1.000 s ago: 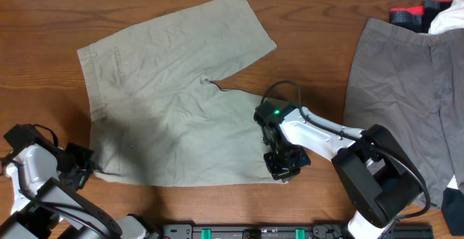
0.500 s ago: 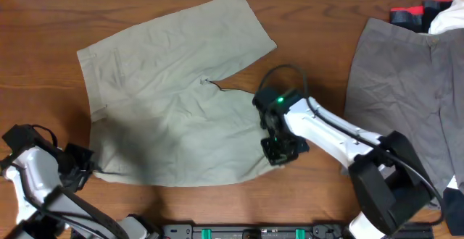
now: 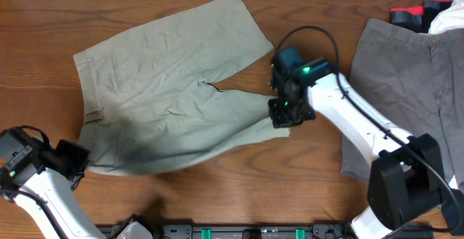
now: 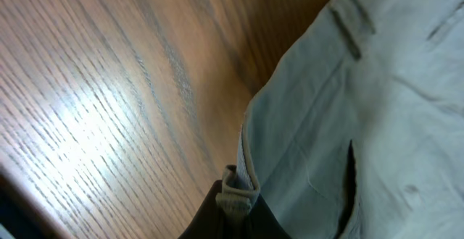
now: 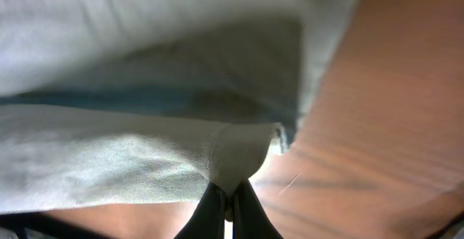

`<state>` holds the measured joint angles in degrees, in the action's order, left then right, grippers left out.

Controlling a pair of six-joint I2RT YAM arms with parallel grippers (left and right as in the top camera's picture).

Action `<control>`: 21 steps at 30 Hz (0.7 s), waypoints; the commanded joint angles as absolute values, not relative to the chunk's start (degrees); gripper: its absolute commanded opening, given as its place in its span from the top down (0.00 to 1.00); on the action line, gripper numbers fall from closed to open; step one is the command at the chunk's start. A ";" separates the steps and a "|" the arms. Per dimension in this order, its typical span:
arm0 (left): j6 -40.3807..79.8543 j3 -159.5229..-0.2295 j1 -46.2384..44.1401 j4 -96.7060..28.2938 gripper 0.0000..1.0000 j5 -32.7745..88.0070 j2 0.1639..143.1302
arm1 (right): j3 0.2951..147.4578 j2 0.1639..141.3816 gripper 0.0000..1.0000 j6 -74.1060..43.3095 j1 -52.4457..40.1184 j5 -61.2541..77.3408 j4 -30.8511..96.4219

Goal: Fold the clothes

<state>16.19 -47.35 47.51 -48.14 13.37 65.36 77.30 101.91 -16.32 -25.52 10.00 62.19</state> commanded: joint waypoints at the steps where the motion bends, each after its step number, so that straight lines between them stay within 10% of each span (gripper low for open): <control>1: 15.09 -47.62 47.37 -48.90 0.94 13.04 61.78 | 80.44 100.71 0.99 -17.08 -22.15 8.97 60.99; 21: 11.44 -55.00 47.22 -57.89 0.94 17.41 54.54 | 95.42 100.71 0.99 -12.62 -19.35 8.99 63.53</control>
